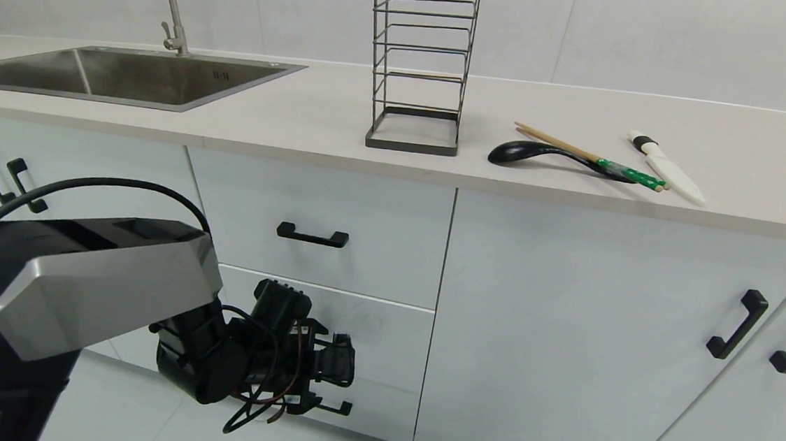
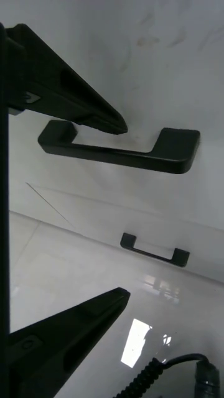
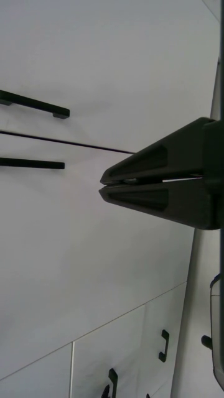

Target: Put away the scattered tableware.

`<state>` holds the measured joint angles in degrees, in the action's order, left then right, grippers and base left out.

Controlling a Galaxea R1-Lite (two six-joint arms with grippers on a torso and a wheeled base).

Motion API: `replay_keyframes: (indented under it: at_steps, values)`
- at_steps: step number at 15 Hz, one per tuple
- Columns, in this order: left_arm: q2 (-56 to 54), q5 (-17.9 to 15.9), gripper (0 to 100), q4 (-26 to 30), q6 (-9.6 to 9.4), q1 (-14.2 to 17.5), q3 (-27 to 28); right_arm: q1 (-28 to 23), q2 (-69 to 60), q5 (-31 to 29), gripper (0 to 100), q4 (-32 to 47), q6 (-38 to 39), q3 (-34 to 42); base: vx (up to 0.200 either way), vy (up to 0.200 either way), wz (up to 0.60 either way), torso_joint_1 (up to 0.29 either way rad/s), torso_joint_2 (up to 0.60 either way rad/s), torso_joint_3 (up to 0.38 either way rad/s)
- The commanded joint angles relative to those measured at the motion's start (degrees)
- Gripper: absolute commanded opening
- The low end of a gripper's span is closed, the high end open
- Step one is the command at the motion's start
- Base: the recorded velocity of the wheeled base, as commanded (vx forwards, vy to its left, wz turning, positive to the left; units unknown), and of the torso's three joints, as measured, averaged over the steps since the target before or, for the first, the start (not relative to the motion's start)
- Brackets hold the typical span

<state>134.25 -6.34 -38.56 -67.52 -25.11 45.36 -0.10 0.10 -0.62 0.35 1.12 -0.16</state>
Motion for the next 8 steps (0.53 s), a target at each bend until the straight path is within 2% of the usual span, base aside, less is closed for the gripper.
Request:
replay_keyframes:
  at_steps: [1,5,6,8]
  values:
    - [1.01,0.01,100,-0.38,0.02,-0.02,0.52,0.01,0.08,0.01,0,0.0,0.02,0.07,0.0,0.0,0.0,0.0,0.0,0.0]
    - [1.36,-0.08,100,-0.29,-0.24,-0.55,-0.62,0.01,0.08,0.01,0,0.0,0.02,-0.02,0.0,0.0,0.0,0.0,0.0,0.0]
    - [1.1,-0.08,100,-0.29,-0.15,-0.9,-3.0,0.01,0.08,0.01,0,0.0,0.02,-0.02,0.0,0.0,0.0,0.0,0.0,0.0]
    - [0.57,-0.08,100,-0.38,-0.15,-0.82,-4.32,0.01,0.08,0.01,0,0.0,0.02,-0.02,0.0,0.0,0.0,0.0,0.0,0.0]
